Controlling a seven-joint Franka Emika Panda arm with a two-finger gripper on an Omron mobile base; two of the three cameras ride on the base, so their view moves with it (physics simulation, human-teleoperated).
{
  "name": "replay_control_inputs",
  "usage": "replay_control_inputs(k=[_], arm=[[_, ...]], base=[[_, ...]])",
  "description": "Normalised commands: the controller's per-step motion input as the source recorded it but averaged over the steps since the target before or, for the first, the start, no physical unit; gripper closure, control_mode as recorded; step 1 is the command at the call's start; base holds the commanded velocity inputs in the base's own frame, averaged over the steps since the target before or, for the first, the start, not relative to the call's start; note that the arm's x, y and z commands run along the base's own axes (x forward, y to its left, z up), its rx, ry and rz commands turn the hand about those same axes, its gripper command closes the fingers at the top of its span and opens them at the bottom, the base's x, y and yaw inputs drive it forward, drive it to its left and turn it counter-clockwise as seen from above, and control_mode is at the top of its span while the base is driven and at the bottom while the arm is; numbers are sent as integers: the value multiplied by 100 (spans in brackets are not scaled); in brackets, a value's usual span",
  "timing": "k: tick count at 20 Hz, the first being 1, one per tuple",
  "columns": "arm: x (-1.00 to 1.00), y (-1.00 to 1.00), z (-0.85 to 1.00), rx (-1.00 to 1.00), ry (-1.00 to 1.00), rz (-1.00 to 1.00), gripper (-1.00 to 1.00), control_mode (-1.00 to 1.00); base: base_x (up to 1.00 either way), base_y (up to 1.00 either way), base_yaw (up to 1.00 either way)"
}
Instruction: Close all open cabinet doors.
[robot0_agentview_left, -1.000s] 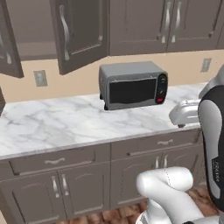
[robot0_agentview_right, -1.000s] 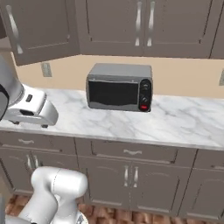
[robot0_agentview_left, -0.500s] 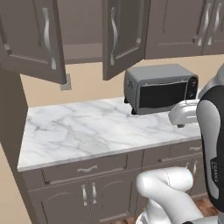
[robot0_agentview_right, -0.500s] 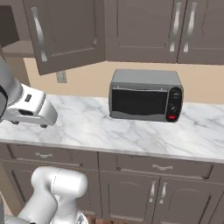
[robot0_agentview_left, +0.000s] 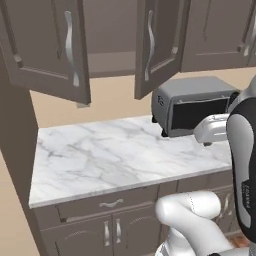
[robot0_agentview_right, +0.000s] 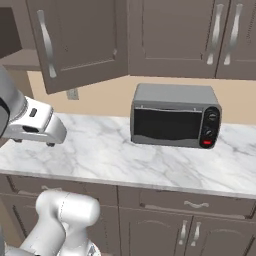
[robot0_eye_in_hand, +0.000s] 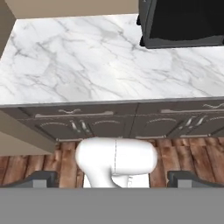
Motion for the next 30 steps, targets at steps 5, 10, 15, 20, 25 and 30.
replay_control_inputs(k=[5,10,15,20,25,30], arm=[[0,0,0,0,0,0,-100,100],[0,0,0,0,0,0,-100,100],[0,0,0,0,0,0,-100,100],[0,0,0,0,0,0,-100,100],[0,0,0,0,0,0,-100,100],[0,0,0,0,0,0,-100,100]], base=[[46,49,0],[28,32,0],[15,44,1],[11,48,4],[28,29,5],[34,3,9]])
